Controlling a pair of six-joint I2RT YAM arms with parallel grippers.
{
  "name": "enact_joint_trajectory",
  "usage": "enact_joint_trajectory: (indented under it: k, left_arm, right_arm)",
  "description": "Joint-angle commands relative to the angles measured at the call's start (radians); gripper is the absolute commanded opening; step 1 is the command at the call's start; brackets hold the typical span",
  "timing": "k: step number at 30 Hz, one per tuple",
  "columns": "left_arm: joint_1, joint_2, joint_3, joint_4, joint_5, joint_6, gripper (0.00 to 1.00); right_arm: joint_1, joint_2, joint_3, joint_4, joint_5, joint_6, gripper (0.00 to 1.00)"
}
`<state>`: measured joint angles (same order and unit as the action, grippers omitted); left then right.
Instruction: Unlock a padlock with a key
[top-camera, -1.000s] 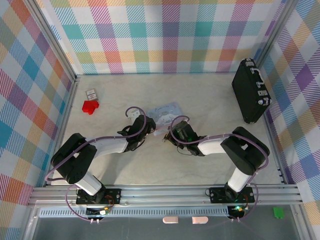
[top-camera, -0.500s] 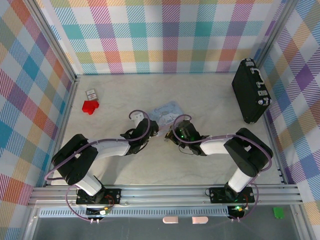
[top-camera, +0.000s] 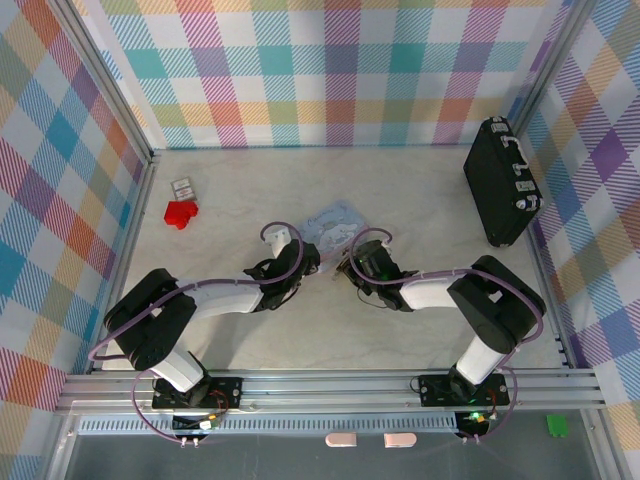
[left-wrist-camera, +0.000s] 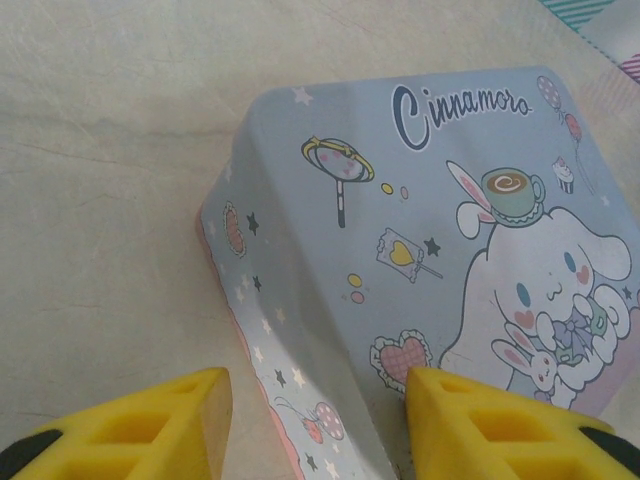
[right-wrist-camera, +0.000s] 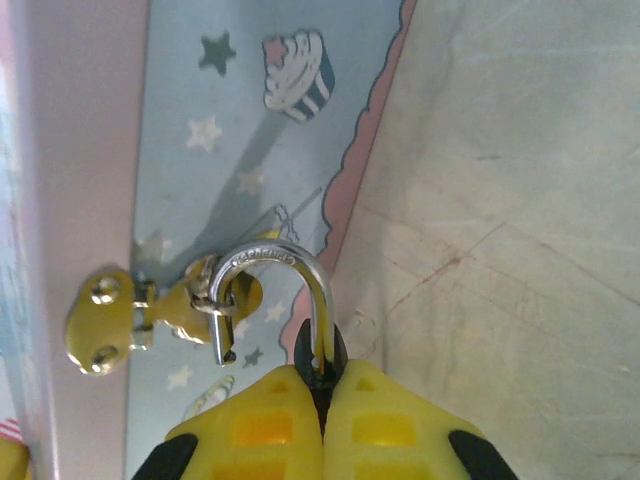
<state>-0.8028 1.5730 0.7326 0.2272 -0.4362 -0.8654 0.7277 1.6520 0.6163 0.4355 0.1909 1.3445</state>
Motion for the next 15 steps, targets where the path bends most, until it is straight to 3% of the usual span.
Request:
enact_joint_trajectory:
  k: [1,8,15]
  left_arm:
    - [-0.008,-0.01,0.026,-0.084,-0.013,-0.027,0.48]
    - [-0.009,0.033,0.052,-0.077,0.051,-0.041,0.48]
    - [-0.01,0.026,0.05,-0.102,0.034,-0.034,0.48]
  right_arm:
    - [0.0,-0.019,0.005,-0.022,0.071,0.064,0.0]
    - [0.001,-0.015,0.032,-0.003,0.066,0.058,0.0]
    - [-0.001,-0.066,0.026,-0.038,0.097,0.038,0.0]
